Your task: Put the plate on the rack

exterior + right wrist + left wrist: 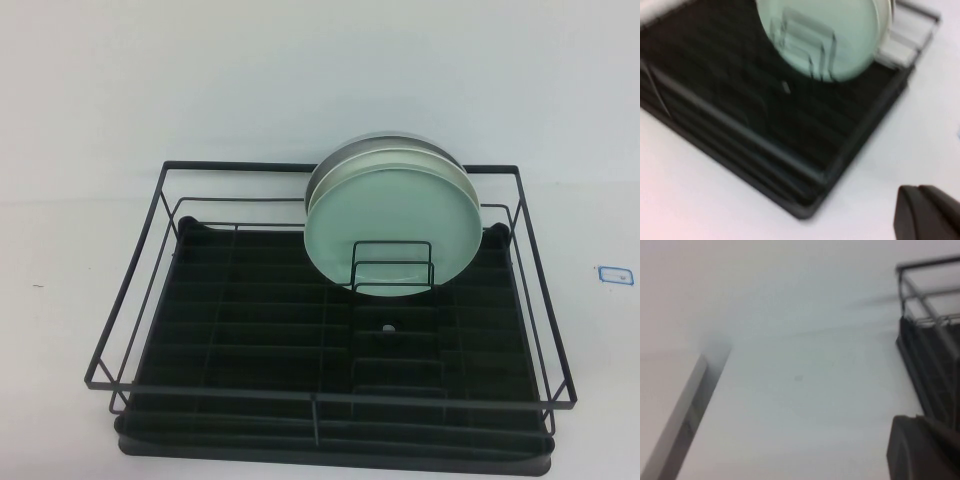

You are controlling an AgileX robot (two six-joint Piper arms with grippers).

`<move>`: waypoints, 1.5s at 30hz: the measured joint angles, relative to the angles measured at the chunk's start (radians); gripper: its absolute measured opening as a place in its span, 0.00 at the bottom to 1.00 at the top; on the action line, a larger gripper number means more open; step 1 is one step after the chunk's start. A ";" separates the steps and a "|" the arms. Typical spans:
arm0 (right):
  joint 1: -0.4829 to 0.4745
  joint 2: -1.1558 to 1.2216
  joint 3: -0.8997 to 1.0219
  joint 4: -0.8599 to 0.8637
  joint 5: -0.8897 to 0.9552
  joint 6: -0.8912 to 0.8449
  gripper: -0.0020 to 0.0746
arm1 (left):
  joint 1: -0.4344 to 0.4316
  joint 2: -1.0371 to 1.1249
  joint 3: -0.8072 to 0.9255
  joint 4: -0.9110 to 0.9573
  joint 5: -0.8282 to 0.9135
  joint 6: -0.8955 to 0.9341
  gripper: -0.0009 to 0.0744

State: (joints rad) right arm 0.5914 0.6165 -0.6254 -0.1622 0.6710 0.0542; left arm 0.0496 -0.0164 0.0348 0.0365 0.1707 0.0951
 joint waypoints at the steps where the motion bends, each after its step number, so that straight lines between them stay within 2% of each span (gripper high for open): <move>1: 0.000 -0.002 0.004 -0.019 0.027 -0.002 0.05 | 0.000 0.000 0.000 0.011 0.001 -0.027 0.01; 4: -0.005 -0.055 0.057 -0.086 0.028 0.037 0.05 | -0.007 0.000 0.000 -0.037 -0.007 -0.028 0.01; 6: -0.045 -0.133 0.113 -0.123 -0.064 0.094 0.05 | -0.021 0.000 0.000 -0.037 0.017 0.004 0.01; 9: -0.157 -0.303 0.242 -0.153 -0.305 0.148 0.05 | -0.030 0.000 0.000 -0.037 0.091 0.024 0.01; 11: -0.256 -0.392 0.326 -0.160 -0.459 0.164 0.05 | -0.030 0.000 -0.002 -0.037 0.175 0.032 0.01; 13: -0.376 -0.465 0.414 -0.162 -0.559 0.190 0.05 | -0.030 0.000 -0.002 -0.037 0.173 0.040 0.01; 16: -0.523 -0.521 0.515 -0.163 -0.599 0.237 0.05 | -0.030 0.000 -0.002 -0.037 0.173 0.040 0.01; 19: -0.584 -0.558 0.594 -0.164 -0.595 0.240 0.05 | -0.030 0.000 -0.002 -0.037 0.170 0.040 0.01; 34: -0.606 -0.627 0.656 -0.161 -0.306 0.255 0.05 | -0.029 0.000 -0.002 -0.037 0.166 0.040 0.01; 45: -0.606 -0.627 0.656 -0.148 -0.275 0.257 0.05 | -0.029 0.000 -0.002 -0.037 0.166 0.040 0.01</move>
State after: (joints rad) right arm -0.0145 -0.0100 0.0302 -0.3106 0.3957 0.3109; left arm 0.0210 -0.0164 0.0326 0.0000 0.3363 0.1352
